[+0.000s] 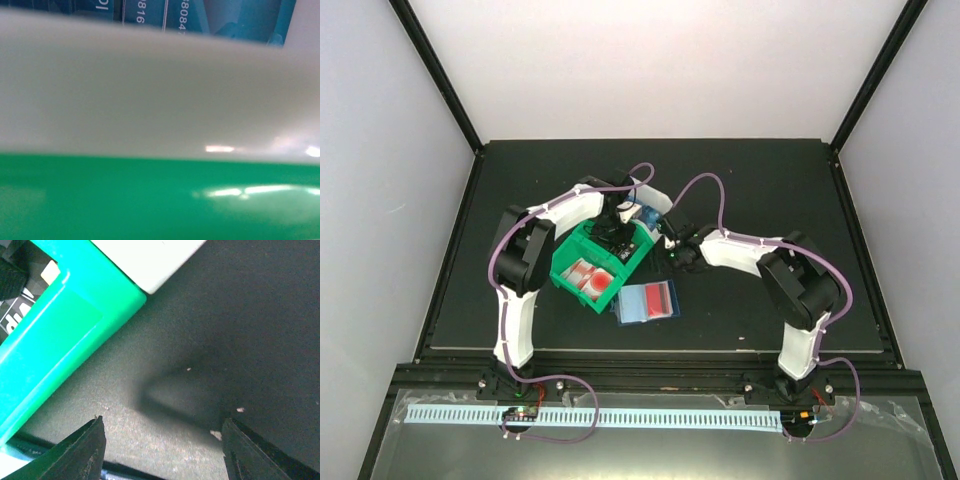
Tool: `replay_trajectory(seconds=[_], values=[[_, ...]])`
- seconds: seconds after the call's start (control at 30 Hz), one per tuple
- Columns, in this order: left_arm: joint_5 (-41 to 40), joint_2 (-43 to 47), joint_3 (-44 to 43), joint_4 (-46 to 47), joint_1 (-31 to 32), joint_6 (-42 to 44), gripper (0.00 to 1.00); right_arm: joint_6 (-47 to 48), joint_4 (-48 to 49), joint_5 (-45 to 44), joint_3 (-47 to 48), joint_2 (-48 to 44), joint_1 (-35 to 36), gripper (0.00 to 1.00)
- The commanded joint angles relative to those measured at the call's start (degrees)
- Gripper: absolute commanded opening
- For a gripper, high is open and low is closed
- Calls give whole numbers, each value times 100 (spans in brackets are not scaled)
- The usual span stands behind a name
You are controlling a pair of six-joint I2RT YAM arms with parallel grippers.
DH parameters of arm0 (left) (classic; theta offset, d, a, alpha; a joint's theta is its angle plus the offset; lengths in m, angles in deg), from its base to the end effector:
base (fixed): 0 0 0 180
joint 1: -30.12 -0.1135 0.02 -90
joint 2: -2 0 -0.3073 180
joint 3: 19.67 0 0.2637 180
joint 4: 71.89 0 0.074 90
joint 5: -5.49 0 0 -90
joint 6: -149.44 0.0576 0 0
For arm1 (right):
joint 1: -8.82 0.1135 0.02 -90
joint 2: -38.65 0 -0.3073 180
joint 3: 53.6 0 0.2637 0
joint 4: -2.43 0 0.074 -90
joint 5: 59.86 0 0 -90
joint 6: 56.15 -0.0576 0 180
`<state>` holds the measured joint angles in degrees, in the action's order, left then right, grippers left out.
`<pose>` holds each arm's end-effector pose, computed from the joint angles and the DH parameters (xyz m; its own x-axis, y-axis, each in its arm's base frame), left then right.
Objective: Put the credit cards into the card holder
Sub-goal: Pick up the credit card from the storage box.
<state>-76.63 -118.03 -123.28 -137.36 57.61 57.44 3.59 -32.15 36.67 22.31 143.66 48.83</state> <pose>0.3913 -0.2125 0.1753 -0.8942 0.4263 -0.1363 0.4435 0.8852 -0.1406 0.2931 0.2546 0.1644 -0.9343 -0.1306 -0.3316 -0.2391 0.9197 0.3115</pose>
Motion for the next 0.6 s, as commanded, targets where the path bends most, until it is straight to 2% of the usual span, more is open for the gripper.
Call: replay_trajectory(seconds=[0.0,0.57], values=[[548,301,0,-61,4,86,20,118,-193,-143,306,257,33,65],[1467,727,221,65,2,27,20,82,-75,-47,701,807,129,64]])
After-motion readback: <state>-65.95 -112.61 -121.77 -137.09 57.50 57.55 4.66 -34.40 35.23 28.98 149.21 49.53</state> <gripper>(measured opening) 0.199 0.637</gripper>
